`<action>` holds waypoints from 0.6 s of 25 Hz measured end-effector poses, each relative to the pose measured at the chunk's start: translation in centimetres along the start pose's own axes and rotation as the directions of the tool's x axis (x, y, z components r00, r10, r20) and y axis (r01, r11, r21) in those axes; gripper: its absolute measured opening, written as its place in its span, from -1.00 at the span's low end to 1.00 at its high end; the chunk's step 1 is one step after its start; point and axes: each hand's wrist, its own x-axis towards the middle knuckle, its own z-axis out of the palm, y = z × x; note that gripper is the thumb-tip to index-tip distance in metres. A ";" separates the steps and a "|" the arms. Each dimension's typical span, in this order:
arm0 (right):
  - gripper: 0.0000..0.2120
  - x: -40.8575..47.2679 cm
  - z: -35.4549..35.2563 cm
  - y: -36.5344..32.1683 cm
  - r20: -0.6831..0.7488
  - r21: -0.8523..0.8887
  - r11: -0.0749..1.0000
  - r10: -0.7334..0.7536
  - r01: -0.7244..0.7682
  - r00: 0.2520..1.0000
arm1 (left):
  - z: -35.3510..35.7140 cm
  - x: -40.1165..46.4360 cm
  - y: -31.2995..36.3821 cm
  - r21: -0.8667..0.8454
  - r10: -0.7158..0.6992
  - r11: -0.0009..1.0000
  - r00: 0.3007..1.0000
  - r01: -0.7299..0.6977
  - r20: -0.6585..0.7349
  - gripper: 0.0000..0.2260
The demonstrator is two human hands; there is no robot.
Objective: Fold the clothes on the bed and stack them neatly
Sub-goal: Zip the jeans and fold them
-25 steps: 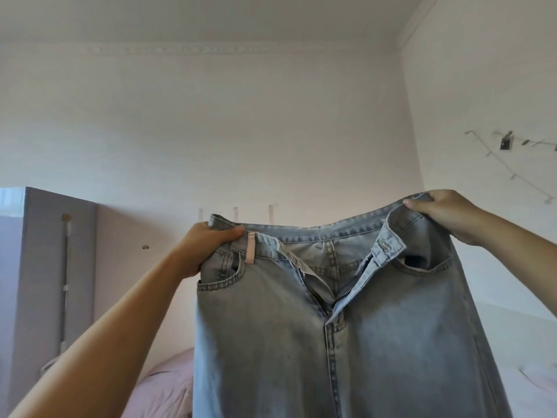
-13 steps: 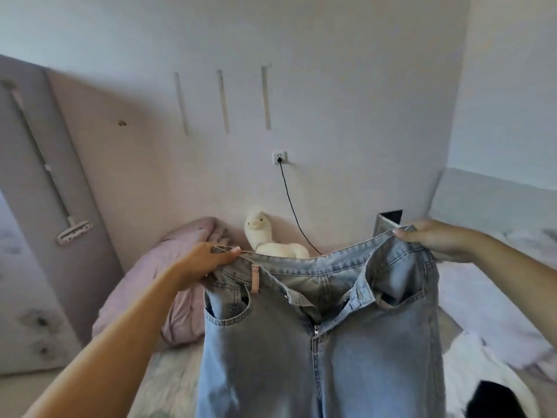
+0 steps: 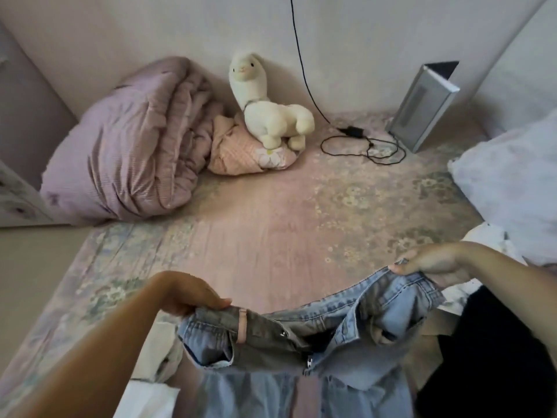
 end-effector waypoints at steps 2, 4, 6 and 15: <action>-0.78 5.3 -0.6 -0.7 0.015 -0.040 0.997 0.070 -0.069 0.997 | -2.8 4.6 0.1 0.004 0.030 1.000 0.999 -0.030 -0.043 -0.77; -0.73 11.8 -0.9 -1.5 -0.138 -0.051 0.996 0.070 -0.077 0.988 | -5.5 10.5 0.8 0.031 0.118 0.993 0.949 -0.114 -0.293 -0.78; -0.59 18.9 -0.9 -2.2 -0.344 -0.090 0.995 0.004 -0.037 0.939 | -7.7 16.9 1.7 0.102 0.179 0.984 0.807 -0.148 -0.562 -0.70; -0.63 43.6 0.3 -1.7 -0.844 -0.327 0.940 -0.335 0.093 0.418 | -9.0 40.2 3.8 0.285 0.274 0.953 0.113 0.098 -0.955 -0.60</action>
